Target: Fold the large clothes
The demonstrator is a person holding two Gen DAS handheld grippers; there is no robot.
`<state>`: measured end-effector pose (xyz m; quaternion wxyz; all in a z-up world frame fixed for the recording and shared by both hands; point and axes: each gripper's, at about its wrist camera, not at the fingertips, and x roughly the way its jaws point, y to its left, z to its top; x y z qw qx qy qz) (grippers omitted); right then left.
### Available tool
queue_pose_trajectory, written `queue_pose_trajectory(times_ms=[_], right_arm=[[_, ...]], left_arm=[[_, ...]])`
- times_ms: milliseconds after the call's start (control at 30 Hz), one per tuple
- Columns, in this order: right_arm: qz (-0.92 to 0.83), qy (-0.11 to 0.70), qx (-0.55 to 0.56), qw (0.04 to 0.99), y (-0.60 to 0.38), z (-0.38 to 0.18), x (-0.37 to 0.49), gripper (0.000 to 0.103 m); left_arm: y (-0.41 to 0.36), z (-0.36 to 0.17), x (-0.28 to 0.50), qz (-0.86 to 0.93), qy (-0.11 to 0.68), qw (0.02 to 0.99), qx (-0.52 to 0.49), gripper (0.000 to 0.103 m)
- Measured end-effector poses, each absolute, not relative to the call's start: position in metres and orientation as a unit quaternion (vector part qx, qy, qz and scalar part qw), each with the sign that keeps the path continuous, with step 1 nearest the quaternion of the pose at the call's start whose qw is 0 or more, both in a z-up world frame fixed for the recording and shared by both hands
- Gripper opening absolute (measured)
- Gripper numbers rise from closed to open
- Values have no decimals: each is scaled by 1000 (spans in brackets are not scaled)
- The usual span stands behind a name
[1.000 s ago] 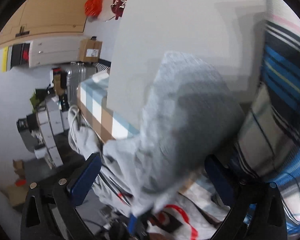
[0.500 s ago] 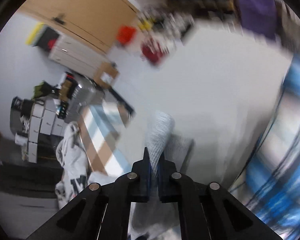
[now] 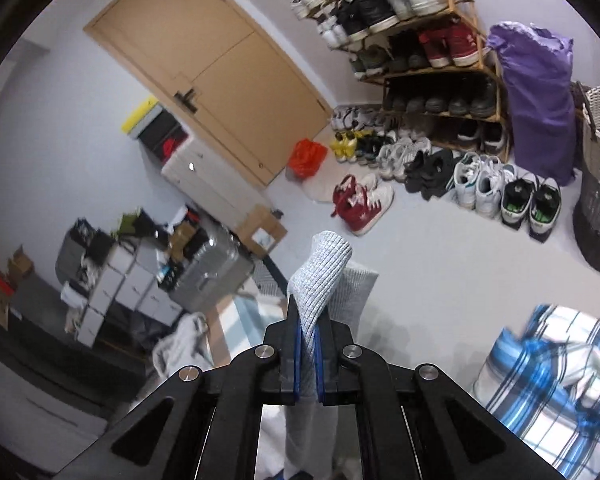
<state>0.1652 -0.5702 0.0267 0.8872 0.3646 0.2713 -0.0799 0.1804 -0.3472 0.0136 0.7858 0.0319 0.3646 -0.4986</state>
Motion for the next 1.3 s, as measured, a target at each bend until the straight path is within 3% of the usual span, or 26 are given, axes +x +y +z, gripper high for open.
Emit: queue_pose_trajectory(times_ms=[300, 467, 700, 867, 967, 1100, 1300], right_arm=[[-156, 183, 412, 879, -602, 61, 139, 5], [-192, 177, 417, 870, -609, 60, 127, 5], [-135, 149, 353, 914, -556, 110, 126, 5], [-49, 132, 220, 965, -447, 172, 134, 5], [7, 147, 164, 975, -371, 182, 151, 5], [92, 183, 120, 971, -267, 166, 181, 5], [183, 277, 62, 941, -110, 96, 234, 5]], left_arm=[[-376, 37, 184, -518, 358, 777, 7, 0], [-375, 37, 182, -525, 366, 768, -3, 0], [-336, 61, 176, -544, 331, 769, -55, 0], [-262, 89, 173, -530, 272, 794, -120, 0], [-194, 90, 170, -498, 240, 817, -161, 0], [-111, 76, 175, -440, 236, 839, -215, 0], [-5, 21, 191, -335, 266, 865, -262, 0]])
